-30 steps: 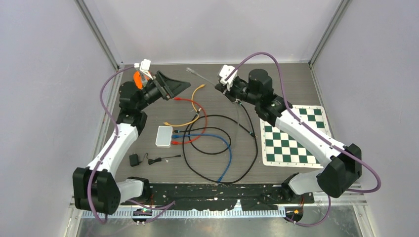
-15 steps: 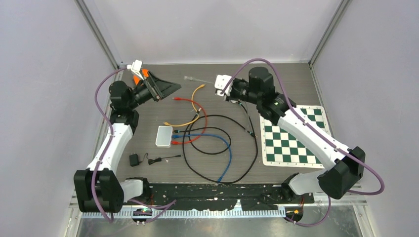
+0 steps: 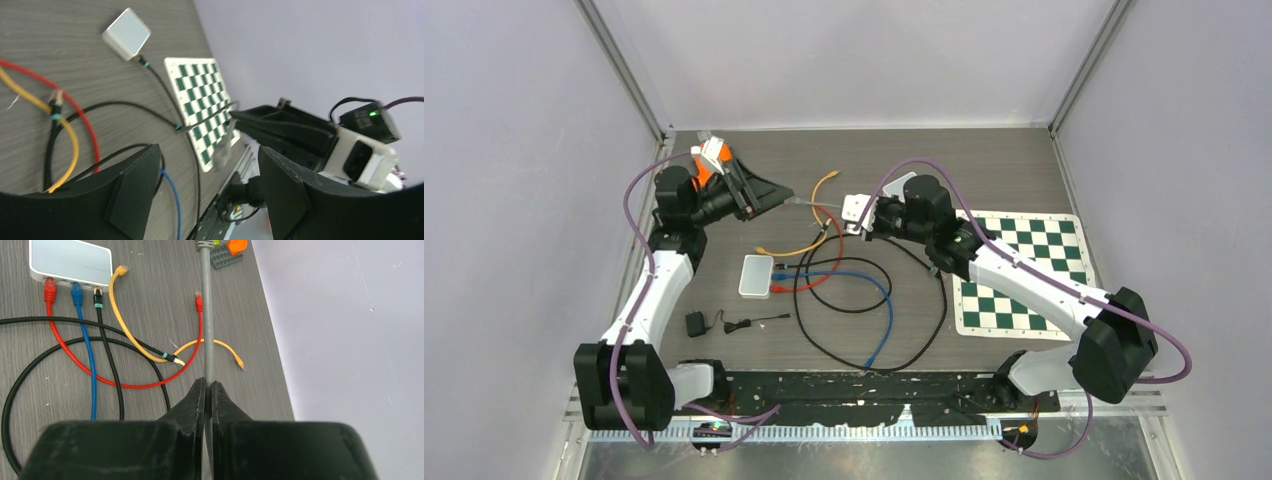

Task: Insert the plug into the switch port
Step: Pick up the connector from the center of the board.

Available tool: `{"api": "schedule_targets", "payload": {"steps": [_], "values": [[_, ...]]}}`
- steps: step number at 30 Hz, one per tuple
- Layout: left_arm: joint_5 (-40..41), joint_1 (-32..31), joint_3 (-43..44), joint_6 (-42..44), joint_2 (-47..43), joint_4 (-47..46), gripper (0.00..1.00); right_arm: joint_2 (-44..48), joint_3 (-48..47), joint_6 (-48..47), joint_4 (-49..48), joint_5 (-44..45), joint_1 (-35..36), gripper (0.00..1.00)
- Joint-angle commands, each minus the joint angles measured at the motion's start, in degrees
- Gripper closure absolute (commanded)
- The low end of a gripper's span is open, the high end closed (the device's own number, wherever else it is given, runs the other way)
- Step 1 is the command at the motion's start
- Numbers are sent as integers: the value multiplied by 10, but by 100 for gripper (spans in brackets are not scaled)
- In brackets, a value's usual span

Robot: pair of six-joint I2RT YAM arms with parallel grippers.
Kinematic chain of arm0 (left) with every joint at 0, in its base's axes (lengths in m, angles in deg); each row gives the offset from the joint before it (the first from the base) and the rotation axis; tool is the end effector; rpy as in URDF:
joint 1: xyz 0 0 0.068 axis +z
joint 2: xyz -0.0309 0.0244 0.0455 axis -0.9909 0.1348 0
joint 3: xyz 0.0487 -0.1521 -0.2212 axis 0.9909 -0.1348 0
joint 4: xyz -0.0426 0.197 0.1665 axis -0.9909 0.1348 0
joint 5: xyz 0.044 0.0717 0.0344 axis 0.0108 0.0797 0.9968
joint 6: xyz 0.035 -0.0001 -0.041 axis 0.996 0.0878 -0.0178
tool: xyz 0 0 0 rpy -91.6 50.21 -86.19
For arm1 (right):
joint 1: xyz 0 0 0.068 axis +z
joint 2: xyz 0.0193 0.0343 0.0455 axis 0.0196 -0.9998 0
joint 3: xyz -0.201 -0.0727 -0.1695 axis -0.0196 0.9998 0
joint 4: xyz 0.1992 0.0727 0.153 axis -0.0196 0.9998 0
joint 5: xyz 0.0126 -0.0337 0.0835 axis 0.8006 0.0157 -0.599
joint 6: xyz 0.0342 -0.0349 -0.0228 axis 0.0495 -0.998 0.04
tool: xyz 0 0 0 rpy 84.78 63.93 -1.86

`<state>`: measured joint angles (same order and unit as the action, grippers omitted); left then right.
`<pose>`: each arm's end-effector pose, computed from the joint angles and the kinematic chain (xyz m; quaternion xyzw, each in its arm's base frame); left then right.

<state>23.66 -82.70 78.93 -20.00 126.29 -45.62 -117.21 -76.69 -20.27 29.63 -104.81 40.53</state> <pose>0.2722 -0.0307 0.3235 -0.0399 0.7289 -0.5749 0.3696 0.2296 0.2187 0.3255 -0.6222 0.5016 0.0935 0.5937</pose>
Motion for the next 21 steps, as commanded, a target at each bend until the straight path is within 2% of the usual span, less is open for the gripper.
{"api": "schedule_targets", "payload": {"steps": [1, 4, 11, 21], "values": [[45, 2, 28, 130, -39, 173, 25, 16, 23, 39, -79, 7, 1, 95], [30, 2, 17, 105, -44, 147, 28, 18, 36, 49, -97, 2, 1, 95], [-12, 2, -35, -11, -36, 0, 34, 15, 43, 65, -110, -7, 3, 95], [-15, 2, -44, -62, -14, -79, 44, 24, 58, 77, -116, -21, 8, 95]]}}
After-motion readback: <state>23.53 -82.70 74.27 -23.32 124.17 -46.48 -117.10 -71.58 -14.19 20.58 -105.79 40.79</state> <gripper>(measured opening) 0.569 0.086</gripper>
